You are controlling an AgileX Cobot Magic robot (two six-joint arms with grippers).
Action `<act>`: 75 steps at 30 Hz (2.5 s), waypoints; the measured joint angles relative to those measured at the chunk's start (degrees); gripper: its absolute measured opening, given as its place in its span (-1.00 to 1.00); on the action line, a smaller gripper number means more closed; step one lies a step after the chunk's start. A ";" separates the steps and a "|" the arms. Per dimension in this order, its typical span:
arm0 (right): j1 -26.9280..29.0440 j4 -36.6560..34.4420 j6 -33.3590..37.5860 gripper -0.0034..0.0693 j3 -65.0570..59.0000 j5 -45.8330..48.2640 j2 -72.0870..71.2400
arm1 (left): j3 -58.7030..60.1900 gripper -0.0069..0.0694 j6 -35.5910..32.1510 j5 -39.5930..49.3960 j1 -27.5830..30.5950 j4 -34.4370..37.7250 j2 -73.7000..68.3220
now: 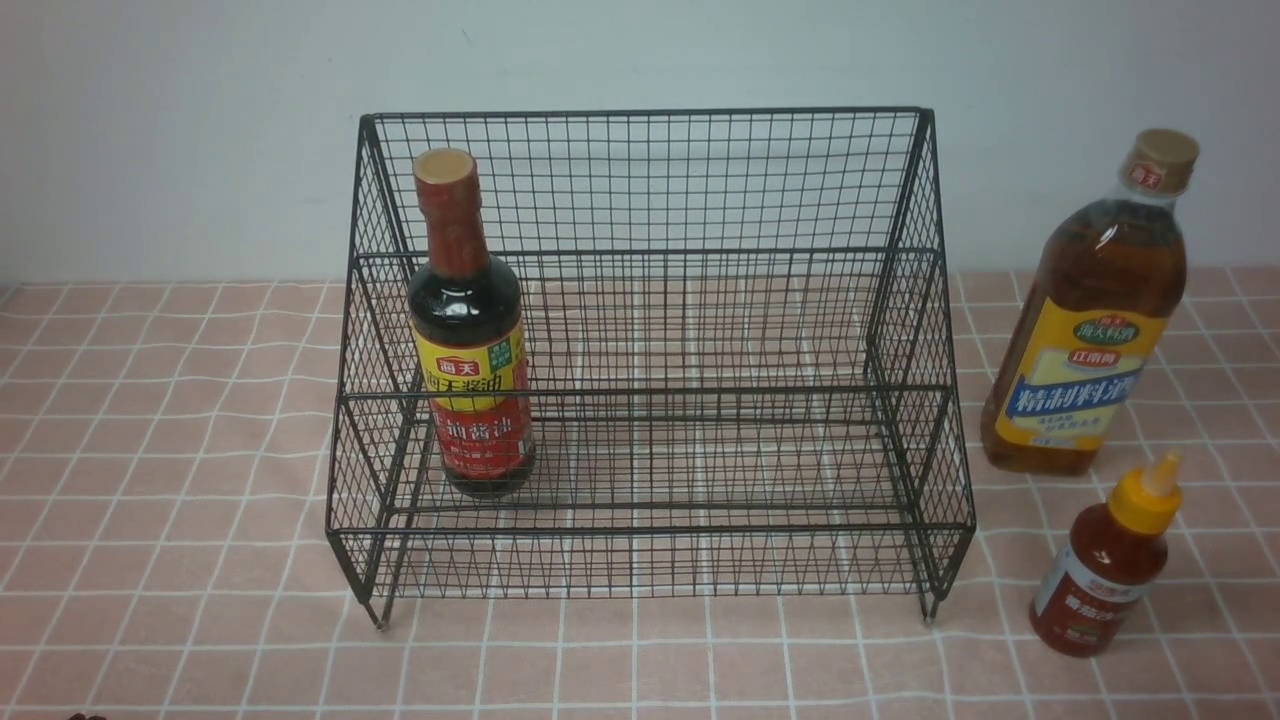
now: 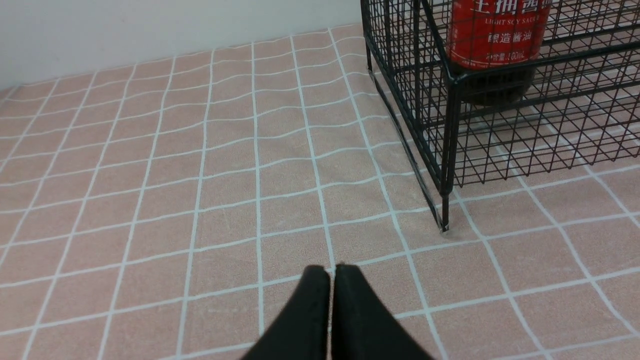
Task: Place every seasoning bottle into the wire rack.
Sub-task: Use the right arm to grab the condiment bottle closest to it
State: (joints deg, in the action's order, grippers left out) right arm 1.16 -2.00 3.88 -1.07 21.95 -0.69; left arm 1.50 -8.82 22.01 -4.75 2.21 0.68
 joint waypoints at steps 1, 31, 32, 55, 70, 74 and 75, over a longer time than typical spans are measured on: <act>0.00 0.00 0.00 -0.95 0.00 0.00 0.00 | 0.00 -0.84 0.00 0.00 0.00 0.00 0.00; 0.00 -5.80 -9.19 -0.95 -0.64 -44.18 0.00 | 0.00 -0.84 0.00 0.00 0.00 0.00 0.00; 0.00 -5.80 -9.19 -0.95 -0.64 -44.05 0.00 | 0.00 -0.84 0.00 0.00 0.00 0.00 0.00; -2.49 12.14 -27.57 -0.95 20.23 -40.91 39.62 | 0.00 -0.84 0.00 0.00 0.00 0.00 0.00; -5.76 9.38 -18.70 0.17 10.66 -57.43 61.49 | 0.00 -0.84 0.00 0.00 0.00 0.00 0.00; -5.76 9.38 -16.25 0.39 10.66 -61.02 67.29 | 0.00 -0.84 0.00 0.00 0.00 0.00 0.00; -5.76 9.30 -15.65 0.45 10.71 -63.26 70.47 | 0.00 -0.84 0.00 0.00 0.00 0.00 0.00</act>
State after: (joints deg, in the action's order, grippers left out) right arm -4.59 7.30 -11.77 9.65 -41.31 69.78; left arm 1.50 -8.82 22.01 -4.75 2.21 0.68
